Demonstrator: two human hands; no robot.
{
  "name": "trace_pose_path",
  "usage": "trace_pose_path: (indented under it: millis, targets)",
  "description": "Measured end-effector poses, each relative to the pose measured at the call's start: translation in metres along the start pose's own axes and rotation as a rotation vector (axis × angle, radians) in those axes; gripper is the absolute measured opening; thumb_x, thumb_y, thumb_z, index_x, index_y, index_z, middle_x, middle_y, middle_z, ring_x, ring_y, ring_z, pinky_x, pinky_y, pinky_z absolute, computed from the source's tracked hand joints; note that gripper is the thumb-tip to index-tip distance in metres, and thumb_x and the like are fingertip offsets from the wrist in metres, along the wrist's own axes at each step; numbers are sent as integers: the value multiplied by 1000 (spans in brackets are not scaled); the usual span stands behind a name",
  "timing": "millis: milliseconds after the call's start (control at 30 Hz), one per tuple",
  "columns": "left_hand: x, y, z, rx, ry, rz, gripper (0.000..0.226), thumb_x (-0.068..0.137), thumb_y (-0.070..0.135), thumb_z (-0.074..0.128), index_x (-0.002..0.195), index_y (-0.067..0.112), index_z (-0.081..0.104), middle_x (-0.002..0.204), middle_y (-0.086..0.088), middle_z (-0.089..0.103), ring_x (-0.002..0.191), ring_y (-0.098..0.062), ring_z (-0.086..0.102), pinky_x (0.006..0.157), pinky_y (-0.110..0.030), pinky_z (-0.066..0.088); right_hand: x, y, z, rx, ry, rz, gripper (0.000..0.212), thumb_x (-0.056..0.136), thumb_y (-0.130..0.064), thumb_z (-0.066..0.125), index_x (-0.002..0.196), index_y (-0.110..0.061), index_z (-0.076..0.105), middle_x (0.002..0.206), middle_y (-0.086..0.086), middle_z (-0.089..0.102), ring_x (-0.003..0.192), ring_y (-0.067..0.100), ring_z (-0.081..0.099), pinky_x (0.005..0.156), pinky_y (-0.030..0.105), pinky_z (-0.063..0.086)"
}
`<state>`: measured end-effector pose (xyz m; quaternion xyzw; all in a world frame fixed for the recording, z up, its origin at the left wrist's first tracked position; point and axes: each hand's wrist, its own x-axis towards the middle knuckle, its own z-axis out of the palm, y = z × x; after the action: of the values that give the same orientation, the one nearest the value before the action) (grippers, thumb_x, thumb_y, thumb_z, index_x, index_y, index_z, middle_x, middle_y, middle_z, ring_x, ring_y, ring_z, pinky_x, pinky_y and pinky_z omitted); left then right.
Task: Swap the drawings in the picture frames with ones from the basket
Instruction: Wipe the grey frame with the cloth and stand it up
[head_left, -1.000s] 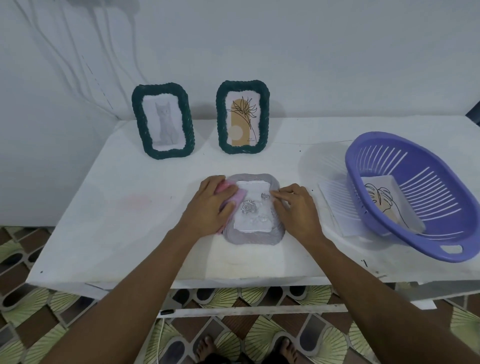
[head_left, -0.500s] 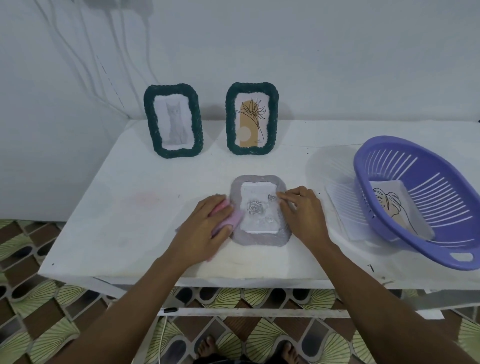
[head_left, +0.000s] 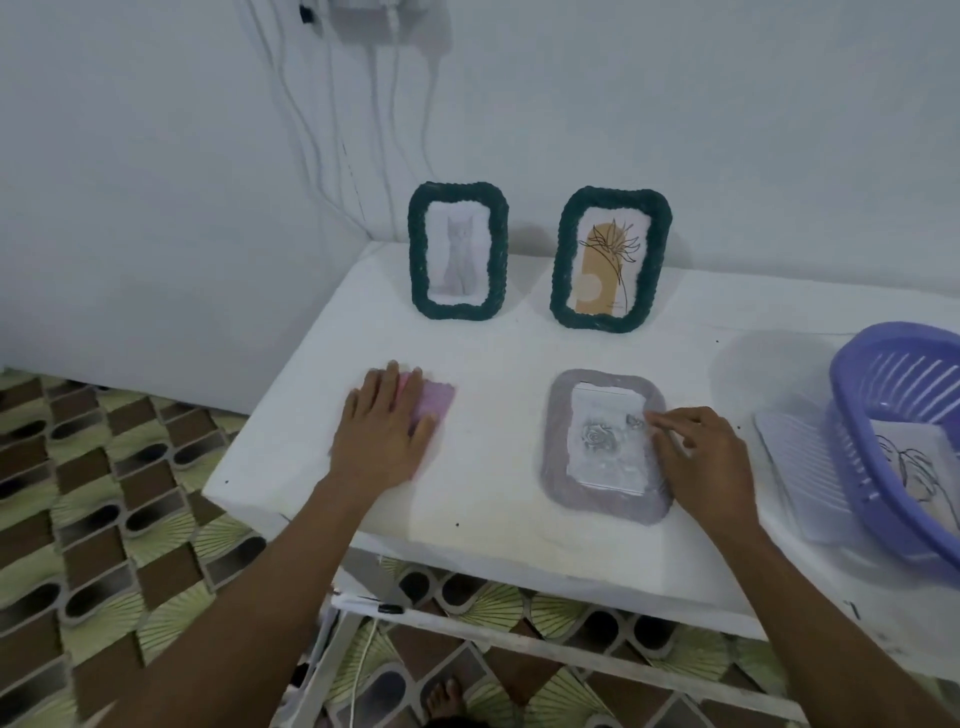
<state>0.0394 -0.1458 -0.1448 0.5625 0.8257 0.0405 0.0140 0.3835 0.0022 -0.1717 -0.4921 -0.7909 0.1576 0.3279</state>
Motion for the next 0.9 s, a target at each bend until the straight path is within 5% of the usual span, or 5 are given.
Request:
trace_pose_path:
  millis: [267,467,633,733,900]
  targets:
    - [-4,9,-1,1,32,-23,73,90,57,7,152,21,20,160,-14,17,146,-37,14,116,-55,13,1,-5,2,22,-15,1,19,89,-21,64,106,-20,73,106,5,67,92,23,60,79,46,52]
    - [-4,75,1,-175,-87,257,78,92,64,8,154,18,11,163,-7,4,150,-22,-2,121,-39,-2,-1,-17,-3,37,13,52,28,88,-21,67,114,-14,67,111,3,69,93,21,59,88,34,45]
    - [7,125,14,-377,-131,351,84,86,64,14,150,12,27,158,-16,24,147,-28,16,120,-39,10,-5,-24,-4,70,-21,133,30,80,-23,73,109,-24,68,112,-1,69,101,24,59,93,40,44]
    - [5,140,16,-509,-79,345,71,88,49,35,147,9,36,152,-17,34,143,-30,25,118,-36,15,-6,-32,-10,158,-29,185,33,76,-17,76,107,-26,69,112,-2,68,103,19,59,95,41,47]
    - [7,149,13,-1009,-6,267,56,83,6,62,136,19,48,135,6,46,125,-16,48,108,-31,40,0,-33,-28,512,-66,388,41,77,-1,74,108,-28,67,118,-1,61,94,16,66,86,34,56]
